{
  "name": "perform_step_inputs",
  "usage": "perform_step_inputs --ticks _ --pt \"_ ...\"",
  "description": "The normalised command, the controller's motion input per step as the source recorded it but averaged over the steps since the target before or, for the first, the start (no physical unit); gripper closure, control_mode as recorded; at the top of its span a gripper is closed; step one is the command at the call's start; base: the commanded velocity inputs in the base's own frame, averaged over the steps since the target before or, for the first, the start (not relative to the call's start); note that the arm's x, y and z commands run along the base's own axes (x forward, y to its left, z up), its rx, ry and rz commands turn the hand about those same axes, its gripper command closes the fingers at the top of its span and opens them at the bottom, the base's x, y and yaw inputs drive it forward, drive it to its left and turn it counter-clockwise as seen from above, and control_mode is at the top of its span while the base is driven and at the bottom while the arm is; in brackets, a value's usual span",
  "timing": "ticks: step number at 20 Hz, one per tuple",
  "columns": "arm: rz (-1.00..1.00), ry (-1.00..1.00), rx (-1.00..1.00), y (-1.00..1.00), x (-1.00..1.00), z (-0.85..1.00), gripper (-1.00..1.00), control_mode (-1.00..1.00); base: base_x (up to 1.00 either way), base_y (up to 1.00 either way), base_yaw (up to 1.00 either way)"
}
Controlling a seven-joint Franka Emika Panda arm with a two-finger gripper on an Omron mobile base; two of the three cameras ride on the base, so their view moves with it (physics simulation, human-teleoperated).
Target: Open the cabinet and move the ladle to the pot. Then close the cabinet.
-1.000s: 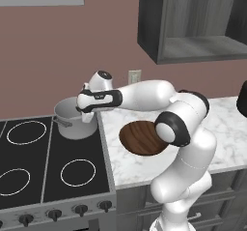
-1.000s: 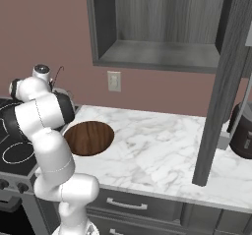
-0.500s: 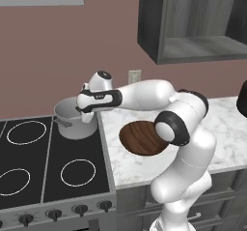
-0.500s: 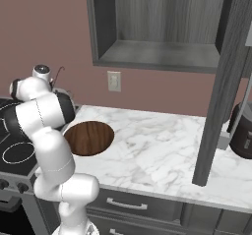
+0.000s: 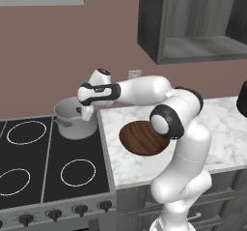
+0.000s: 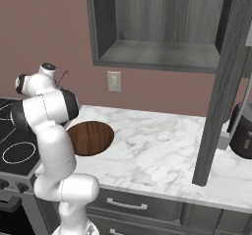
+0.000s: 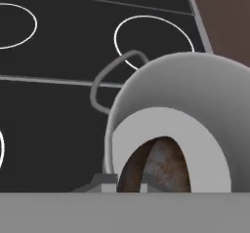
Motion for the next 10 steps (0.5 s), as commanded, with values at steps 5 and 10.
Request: perform_step_inputs --ticks 5,10 --pt "0.0 0.2 0.0 0.0 0.16 -0.1 1.0 -1.0 0.0 0.0 0.0" --pt "0.0 0.19 -0.01 0.02 0.16 -0.02 1.0 -1.0 0.0 0.0 0.0"
